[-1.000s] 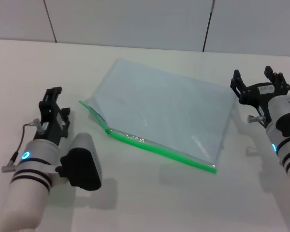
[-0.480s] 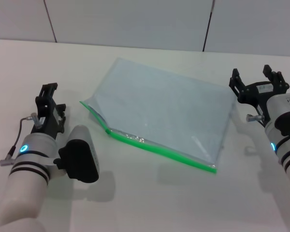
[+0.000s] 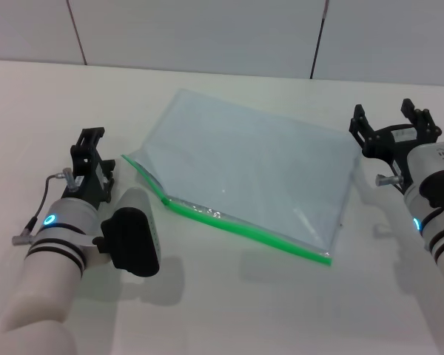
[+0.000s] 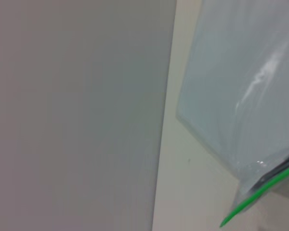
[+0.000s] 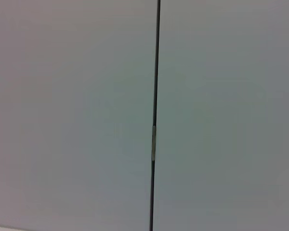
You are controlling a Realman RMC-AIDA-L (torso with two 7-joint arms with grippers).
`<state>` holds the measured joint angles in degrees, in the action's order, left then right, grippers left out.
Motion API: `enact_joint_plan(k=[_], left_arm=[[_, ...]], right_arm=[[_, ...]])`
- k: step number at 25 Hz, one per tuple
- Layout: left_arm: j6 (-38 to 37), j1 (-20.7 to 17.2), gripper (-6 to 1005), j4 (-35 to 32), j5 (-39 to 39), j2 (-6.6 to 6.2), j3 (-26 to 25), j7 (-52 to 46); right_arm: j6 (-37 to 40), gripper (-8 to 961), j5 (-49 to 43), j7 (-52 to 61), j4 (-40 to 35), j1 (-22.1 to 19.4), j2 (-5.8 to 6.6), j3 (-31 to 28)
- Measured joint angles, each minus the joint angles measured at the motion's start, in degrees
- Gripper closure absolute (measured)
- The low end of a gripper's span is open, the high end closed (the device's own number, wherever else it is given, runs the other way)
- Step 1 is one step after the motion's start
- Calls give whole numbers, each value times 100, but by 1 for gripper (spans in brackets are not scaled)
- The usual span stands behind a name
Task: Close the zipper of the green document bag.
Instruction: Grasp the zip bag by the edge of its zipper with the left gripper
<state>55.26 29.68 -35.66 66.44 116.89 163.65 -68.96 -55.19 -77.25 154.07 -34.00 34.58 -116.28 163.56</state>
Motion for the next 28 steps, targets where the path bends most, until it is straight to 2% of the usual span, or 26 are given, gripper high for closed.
enact_joint_plan(k=[28], left_arm=[[-517,223,324,96,271,9,9,313]], right_arm=[[0,154,0,-9,-19,13,0,0]])
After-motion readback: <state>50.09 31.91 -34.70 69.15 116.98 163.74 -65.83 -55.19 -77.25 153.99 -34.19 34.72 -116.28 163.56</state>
